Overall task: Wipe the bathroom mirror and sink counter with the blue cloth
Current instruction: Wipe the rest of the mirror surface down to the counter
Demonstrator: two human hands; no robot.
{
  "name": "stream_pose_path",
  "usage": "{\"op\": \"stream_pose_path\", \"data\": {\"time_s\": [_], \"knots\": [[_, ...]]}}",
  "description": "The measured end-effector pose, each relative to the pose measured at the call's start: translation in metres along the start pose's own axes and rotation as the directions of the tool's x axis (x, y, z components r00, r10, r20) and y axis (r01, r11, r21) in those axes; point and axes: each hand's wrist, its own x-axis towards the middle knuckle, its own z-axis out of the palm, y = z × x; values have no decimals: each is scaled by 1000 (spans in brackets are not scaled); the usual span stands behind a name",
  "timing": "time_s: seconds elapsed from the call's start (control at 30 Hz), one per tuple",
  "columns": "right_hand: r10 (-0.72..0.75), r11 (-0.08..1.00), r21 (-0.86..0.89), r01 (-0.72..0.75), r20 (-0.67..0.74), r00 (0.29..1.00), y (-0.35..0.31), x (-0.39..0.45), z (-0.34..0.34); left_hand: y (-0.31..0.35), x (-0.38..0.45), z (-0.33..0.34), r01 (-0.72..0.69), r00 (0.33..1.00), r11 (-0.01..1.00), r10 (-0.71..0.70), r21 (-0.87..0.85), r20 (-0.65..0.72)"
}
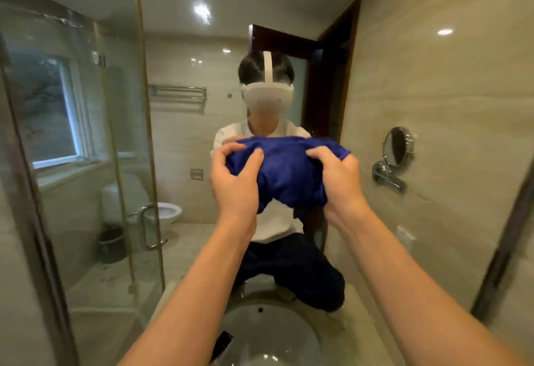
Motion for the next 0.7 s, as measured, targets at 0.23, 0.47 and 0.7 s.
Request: {"op": "stream_pose_path", "data": {"time_s": [0.23, 0.47, 0.7], "knots": [[-72, 997, 3, 72, -29, 997, -86, 56, -47, 39, 1, 108, -93, 992, 996, 93, -6, 80], [103, 991, 104, -85, -173, 980, 0, 14, -130, -53, -87, 90, -41, 994, 986, 24, 163, 106], [68, 998, 30, -63, -184, 981, -27, 20, -165, -61, -107, 126, -7, 990, 993, -10, 115, 141]]}}
